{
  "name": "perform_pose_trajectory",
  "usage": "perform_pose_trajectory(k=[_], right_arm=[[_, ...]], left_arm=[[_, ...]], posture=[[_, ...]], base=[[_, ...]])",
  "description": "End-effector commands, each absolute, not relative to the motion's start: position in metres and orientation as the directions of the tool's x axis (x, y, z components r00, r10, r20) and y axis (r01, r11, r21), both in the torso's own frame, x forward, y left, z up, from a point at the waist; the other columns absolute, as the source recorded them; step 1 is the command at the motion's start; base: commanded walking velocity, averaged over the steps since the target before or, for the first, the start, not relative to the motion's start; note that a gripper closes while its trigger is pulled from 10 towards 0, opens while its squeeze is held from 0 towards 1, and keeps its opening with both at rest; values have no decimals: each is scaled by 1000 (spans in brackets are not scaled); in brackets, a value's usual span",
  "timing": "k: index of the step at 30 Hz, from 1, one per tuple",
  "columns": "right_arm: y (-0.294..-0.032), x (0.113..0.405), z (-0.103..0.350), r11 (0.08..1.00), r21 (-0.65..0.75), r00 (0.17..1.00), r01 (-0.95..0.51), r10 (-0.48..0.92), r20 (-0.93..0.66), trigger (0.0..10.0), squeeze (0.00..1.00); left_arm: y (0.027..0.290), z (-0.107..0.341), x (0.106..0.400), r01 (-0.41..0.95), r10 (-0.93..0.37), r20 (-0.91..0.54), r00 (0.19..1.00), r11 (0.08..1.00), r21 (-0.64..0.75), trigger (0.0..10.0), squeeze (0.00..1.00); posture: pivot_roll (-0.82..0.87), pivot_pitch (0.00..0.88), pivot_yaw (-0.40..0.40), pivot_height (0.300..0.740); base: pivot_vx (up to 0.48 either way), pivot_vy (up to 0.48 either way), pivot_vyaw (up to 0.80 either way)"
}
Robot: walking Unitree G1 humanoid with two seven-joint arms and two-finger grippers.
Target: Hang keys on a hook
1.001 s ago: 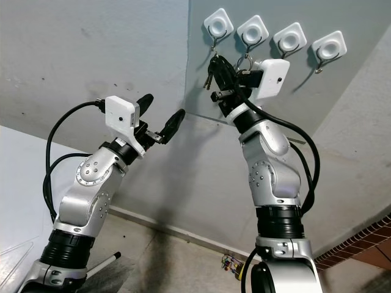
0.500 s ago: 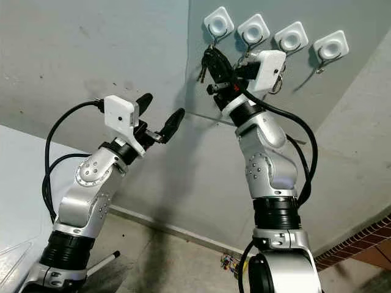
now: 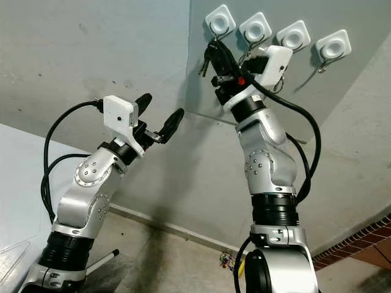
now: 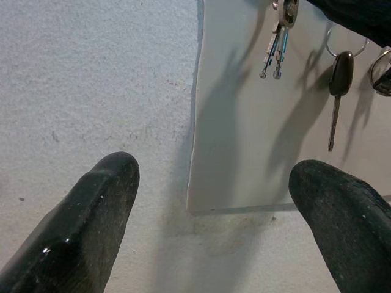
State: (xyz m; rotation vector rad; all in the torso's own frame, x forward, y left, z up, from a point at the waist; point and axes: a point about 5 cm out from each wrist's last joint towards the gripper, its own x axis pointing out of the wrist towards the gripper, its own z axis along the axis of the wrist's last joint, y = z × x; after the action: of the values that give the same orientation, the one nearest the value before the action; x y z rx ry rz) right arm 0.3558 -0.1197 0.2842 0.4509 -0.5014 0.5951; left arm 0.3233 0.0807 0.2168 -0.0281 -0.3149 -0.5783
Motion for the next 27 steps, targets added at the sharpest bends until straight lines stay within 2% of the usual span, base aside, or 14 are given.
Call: perform_pose_trajectory(k=[1, 7, 8, 12, 18, 19, 20, 27], right_arm=[[-125, 355, 284, 731, 290, 726, -617, 387, 568, 10000, 0], [-128, 353, 278, 686, 375, 740, -624, 365, 564, 10000, 0], [-130, 353, 274, 659, 427, 753, -619, 343, 562, 10000, 0], [-131, 352, 270, 611, 485, 760, -625, 335, 557, 10000, 0], [-127, 349, 263, 608, 492, 766, -623, 350, 539, 10000, 0], [-127, 348, 262, 606, 491, 765, -625, 353, 538, 10000, 231], [-126, 346, 261, 619, 477, 764, -624, 356, 539, 10000, 1000], [-125, 343, 254, 690, 398, 770, -604, 378, 514, 10000, 1000]], left_arm=[[78, 217, 321, 551, -544, 298, 784, 832, 66, 10000, 0], [77, 218, 321, 554, -546, 297, 783, 830, 65, 10000, 0], [77, 218, 320, 555, -547, 297, 783, 829, 64, 10000, 0], [77, 217, 320, 554, -545, 295, 785, 830, 62, 10000, 0], [79, 217, 320, 548, -538, 293, 790, 835, 54, 10000, 0], [79, 216, 320, 547, -537, 293, 791, 835, 55, 10000, 0], [79, 216, 320, 545, -534, 292, 793, 837, 53, 10000, 0], [81, 215, 321, 525, -515, 291, 806, 850, 47, 10000, 0]], posture=[[48, 103, -67, 740], [44, 106, -64, 740], [46, 106, -64, 740], [46, 106, -64, 740], [53, 106, -64, 740], [55, 106, -65, 740], [55, 106, -65, 740], [56, 102, -66, 740]], base=[[0, 0, 0], [0, 0, 0], [0, 0, 0], [0, 0, 0], [0, 0, 0], [0, 0, 0], [0, 0, 0], [0, 0, 0]])
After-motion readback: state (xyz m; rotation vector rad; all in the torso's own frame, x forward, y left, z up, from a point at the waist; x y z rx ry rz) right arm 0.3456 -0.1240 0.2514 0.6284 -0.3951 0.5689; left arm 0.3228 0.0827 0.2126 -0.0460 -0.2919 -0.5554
